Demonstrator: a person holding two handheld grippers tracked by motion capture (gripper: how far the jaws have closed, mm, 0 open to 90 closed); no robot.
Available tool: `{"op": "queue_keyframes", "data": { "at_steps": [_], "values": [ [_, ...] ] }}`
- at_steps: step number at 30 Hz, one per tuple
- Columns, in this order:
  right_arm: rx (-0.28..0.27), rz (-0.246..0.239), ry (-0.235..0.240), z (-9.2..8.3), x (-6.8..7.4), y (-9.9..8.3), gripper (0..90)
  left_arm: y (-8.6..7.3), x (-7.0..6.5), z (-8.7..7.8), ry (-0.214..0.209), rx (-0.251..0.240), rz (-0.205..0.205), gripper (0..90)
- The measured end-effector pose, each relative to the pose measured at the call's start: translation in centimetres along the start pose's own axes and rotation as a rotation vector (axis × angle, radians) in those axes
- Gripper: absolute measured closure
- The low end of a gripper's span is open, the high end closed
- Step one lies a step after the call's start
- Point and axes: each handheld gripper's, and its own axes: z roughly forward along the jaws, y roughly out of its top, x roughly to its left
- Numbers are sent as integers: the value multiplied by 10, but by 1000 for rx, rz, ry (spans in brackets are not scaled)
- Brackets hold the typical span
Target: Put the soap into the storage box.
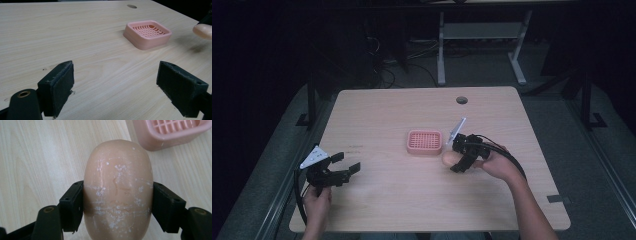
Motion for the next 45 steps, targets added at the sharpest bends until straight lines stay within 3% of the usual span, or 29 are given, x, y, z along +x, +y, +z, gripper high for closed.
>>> {"op": "queue_keyframes", "data": {
  "at_steps": [16, 45],
  "values": [
    [-17, -17, 6, -1, -11, 21, 318, 0, 1, -1, 0, -3, -7, 142],
    [5, -44, 6, 9, -32, 70, 318, 0, 3, -3, 2, -11, -12, 142]
  ]
}}
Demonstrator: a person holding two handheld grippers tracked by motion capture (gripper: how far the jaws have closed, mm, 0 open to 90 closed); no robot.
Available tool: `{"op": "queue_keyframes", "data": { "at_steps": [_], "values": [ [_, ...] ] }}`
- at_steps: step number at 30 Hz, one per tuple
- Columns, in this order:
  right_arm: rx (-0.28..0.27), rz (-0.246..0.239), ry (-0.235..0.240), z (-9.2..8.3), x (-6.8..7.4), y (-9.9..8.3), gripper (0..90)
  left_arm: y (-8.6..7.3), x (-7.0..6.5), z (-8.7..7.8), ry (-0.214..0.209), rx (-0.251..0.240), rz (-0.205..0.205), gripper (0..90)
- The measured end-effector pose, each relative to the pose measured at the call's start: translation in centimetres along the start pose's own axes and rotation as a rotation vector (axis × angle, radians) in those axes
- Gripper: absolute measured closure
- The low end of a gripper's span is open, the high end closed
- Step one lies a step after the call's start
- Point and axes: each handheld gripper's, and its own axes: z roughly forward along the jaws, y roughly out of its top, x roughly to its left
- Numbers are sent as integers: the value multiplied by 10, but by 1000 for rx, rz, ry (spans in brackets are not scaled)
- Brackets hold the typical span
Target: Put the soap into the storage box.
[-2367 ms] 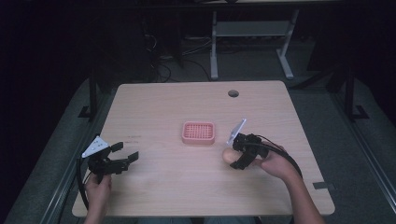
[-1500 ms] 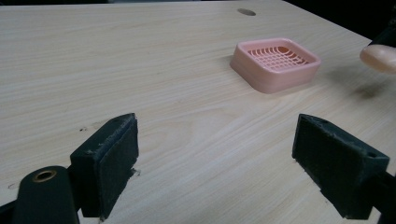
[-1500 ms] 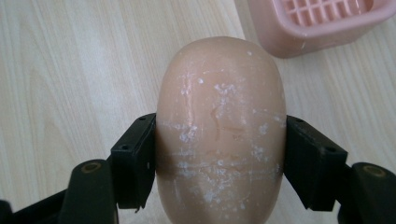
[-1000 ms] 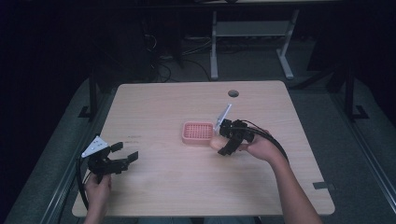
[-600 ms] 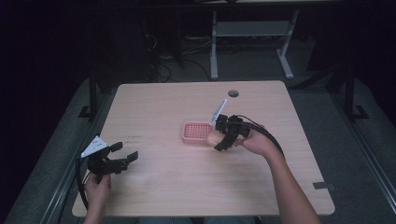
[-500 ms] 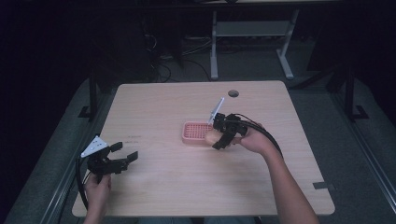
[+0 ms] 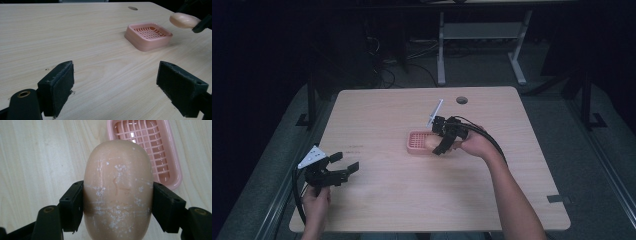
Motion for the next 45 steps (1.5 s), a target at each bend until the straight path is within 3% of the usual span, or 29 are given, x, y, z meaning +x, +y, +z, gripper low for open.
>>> {"op": "queue_keyframes", "data": {
  "at_steps": [13, 30, 45],
  "values": [
    [22, -21, -7, 2, -10, 17, 318, 0, 0, 0, -4, 0, -3, 142],
    [10, 0, 4, 3, -26, 34, 318, 0, 0, 1, -5, -1, -5, 142],
    [41, -15, 10, 24, -33, 52, 318, 0, 0, 1, -6, 4, 0, 143]
  ]
}}
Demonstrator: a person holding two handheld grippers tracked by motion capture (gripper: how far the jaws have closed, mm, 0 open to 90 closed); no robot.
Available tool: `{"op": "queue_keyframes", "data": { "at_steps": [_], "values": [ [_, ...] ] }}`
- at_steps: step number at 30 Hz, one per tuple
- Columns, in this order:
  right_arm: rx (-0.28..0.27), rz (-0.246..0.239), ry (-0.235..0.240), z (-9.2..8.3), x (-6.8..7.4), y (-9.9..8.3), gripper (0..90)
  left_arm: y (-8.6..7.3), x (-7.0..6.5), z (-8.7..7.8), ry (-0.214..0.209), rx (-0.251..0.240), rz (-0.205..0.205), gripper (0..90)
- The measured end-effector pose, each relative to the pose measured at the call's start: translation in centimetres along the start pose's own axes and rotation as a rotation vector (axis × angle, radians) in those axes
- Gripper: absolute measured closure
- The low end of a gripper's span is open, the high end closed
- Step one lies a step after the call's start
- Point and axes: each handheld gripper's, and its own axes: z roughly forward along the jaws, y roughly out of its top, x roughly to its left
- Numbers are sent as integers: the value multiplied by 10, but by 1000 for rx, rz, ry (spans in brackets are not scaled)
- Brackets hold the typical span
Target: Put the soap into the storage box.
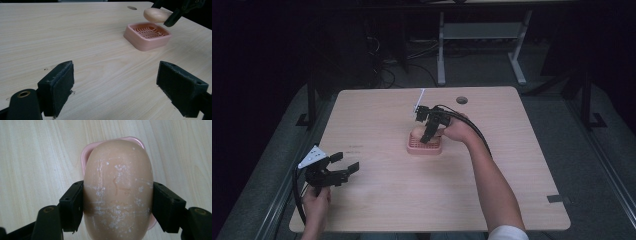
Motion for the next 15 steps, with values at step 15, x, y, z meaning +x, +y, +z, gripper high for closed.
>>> {"op": "queue_keyframes", "data": {
  "at_steps": [15],
  "values": [
    [50, 10, 13, 20, -7, 0, 317, 0, 1, 1, 1, 4, 2, 142]
  ]
}}
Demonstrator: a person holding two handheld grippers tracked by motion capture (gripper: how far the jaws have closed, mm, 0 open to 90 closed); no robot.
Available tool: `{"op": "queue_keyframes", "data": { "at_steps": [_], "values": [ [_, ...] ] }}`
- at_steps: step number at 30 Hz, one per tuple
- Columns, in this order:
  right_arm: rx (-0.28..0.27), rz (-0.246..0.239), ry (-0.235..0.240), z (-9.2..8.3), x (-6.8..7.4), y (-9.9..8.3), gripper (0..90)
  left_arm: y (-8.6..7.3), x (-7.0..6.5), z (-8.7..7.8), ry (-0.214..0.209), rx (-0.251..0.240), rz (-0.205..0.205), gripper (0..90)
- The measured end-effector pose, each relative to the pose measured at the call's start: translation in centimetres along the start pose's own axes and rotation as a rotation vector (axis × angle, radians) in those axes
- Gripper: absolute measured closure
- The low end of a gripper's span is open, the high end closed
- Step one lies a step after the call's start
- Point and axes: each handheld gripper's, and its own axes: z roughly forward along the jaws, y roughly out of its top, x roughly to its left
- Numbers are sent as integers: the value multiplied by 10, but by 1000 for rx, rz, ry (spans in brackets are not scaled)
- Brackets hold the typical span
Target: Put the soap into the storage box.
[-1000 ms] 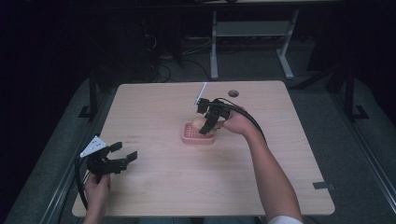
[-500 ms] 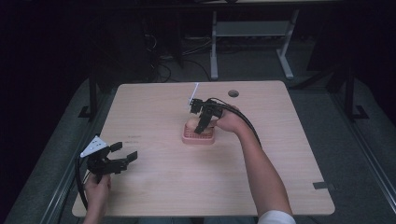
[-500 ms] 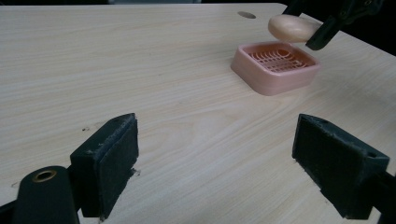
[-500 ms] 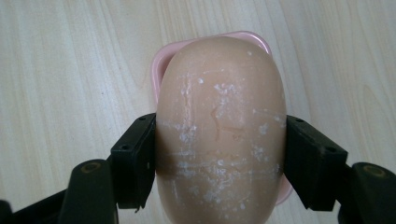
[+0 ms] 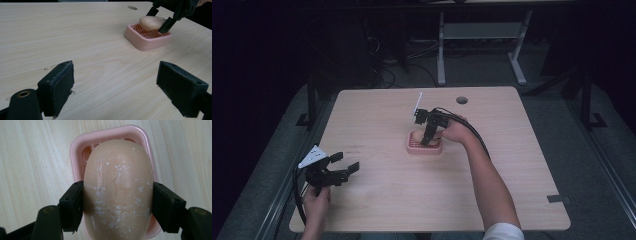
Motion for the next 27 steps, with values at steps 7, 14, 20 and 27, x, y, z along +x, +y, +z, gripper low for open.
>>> {"op": "queue_keyframes", "data": {
  "at_steps": [7, 14, 20, 27],
  "values": [
    [4, -1, 6, 3, -1, 0, 317, 0, 0, 1, 2, -3, -7, 142],
    [1, -1, 7, 4, -2, 0, 316, 0, 0, 1, 3, -3, -11, 142],
    [13, -4, 10, 6, -3, -1, 315, 0, 1, 1, 3, -5, -8, 142],
    [19, -2, 12, 9, -3, -1, 315, 1, 0, 1, 3, -6, -2, 142]
  ]
}}
